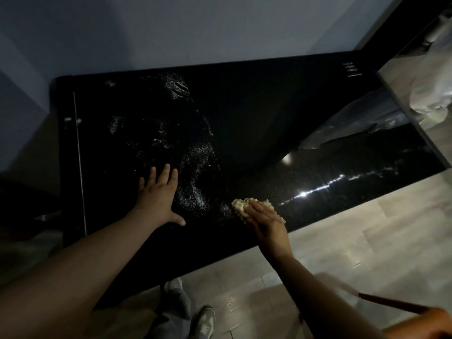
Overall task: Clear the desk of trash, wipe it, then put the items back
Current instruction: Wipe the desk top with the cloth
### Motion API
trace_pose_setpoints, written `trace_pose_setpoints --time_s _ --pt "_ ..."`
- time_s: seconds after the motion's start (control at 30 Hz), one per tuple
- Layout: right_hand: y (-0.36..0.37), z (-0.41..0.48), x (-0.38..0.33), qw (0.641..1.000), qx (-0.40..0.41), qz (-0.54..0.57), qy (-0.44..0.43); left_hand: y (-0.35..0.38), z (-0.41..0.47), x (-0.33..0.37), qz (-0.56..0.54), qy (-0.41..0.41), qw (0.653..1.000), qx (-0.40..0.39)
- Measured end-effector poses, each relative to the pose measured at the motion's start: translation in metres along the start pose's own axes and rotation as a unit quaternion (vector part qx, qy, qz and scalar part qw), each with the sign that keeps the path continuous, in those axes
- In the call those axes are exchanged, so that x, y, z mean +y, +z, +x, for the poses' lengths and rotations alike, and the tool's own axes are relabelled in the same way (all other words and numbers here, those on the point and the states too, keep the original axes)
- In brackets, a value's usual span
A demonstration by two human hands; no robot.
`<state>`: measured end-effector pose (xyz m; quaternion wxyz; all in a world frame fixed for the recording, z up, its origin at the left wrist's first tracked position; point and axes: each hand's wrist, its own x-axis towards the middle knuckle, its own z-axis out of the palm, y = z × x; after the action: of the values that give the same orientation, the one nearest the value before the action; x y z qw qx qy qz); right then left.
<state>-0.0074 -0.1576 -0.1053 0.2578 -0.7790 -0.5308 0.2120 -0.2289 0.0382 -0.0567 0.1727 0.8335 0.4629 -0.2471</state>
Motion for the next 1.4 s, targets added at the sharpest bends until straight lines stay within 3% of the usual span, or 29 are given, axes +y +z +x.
trace_pose_setpoints --time_s 0.33,0.5,0.7,1.1,1.4 --pt "-0.011 -0.056 0.005 1.000 -0.007 -0.008 0.010 0.027 -0.048 0.027 -0.025 0.018 0.998 0.052" --pt "-0.021 -0.086 0.006 0.997 -0.037 0.053 0.046 0.033 -0.072 0.039 -0.024 0.025 0.998 0.057" --pt "-0.050 -0.115 -0.015 0.995 -0.023 0.093 0.031 0.037 -0.103 0.050 -0.026 0.023 0.997 0.067" --pt "-0.080 -0.114 -0.052 0.991 0.026 0.123 0.050 0.032 -0.167 0.052 -0.090 0.018 0.991 0.101" --pt "-0.079 -0.058 -0.099 0.994 0.049 0.098 -0.001 -0.003 -0.160 0.013 -0.118 0.008 0.984 0.130"
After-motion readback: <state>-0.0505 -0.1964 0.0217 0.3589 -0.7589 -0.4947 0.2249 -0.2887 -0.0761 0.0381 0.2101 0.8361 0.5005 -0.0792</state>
